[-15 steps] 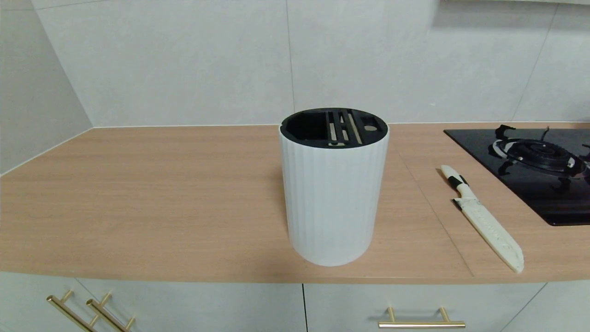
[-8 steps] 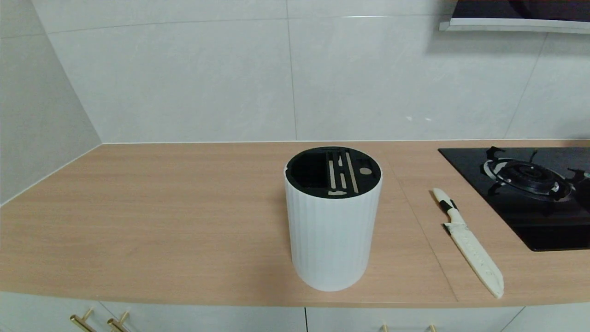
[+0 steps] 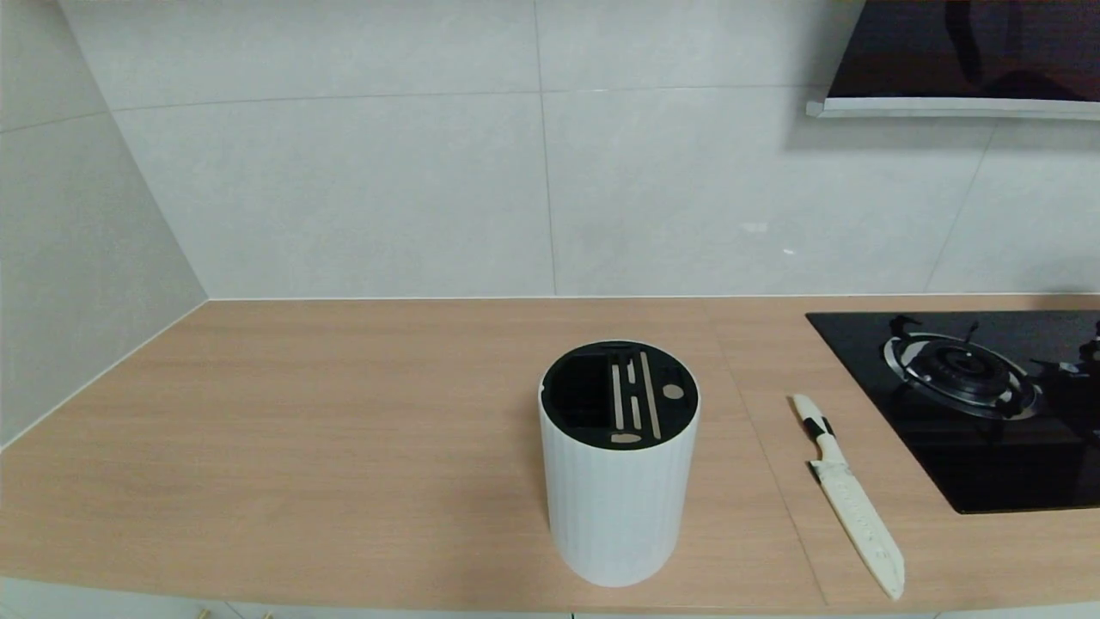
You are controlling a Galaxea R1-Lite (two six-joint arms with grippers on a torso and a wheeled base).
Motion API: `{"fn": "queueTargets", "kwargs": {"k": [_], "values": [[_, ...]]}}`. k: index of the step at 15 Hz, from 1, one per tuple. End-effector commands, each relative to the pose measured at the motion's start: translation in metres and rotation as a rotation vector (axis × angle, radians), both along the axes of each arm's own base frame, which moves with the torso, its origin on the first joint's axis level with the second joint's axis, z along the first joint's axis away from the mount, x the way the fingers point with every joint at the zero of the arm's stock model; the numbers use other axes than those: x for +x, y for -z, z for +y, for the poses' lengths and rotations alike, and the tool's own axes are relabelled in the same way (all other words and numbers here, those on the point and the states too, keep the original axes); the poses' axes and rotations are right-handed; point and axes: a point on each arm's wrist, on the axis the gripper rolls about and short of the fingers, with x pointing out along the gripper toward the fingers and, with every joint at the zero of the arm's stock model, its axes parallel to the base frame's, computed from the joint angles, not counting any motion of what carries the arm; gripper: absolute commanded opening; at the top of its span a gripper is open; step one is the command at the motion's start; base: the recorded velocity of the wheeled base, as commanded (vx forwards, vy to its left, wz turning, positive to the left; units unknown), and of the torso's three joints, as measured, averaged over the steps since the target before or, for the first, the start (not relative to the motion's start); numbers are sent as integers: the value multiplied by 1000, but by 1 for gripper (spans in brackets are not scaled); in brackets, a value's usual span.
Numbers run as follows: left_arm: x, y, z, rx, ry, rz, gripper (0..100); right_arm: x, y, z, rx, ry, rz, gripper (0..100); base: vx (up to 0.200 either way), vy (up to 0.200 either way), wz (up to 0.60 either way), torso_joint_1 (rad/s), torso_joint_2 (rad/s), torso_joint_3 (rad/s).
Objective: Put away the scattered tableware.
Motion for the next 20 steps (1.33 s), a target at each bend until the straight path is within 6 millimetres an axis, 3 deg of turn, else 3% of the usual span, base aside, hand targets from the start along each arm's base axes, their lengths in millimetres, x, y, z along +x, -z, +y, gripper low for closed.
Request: {"fn": "queueTargets", "kwargs": {"k": [1,8,16,17,18,20], "values": [[0,0,0,0,-1,0,100,0,0,0,0,-1,-1,100,0,0,0,271,-588,-300],[0,0,0,0,-1,0,100,0,0,0,0,-1,-1,100,0,0,0,228,-484,-256],[0,0,0,0,-1,1,100,0,-1,0,-3,4,-4,100,0,0,0,11,-23,-11],[0,0,0,0,-1,1,100,-2,-8,0,2,5,-24,100,0,0,0,0,0,0],[0,0,0,1,-1,1,100,-8,-35,0,52,-7,-64,100,0,0,0,0,0,0],[0,0,0,1,-1,1,100,-5,-51,0,54,-18,-15,100,0,0,0,0,0,0]]}}
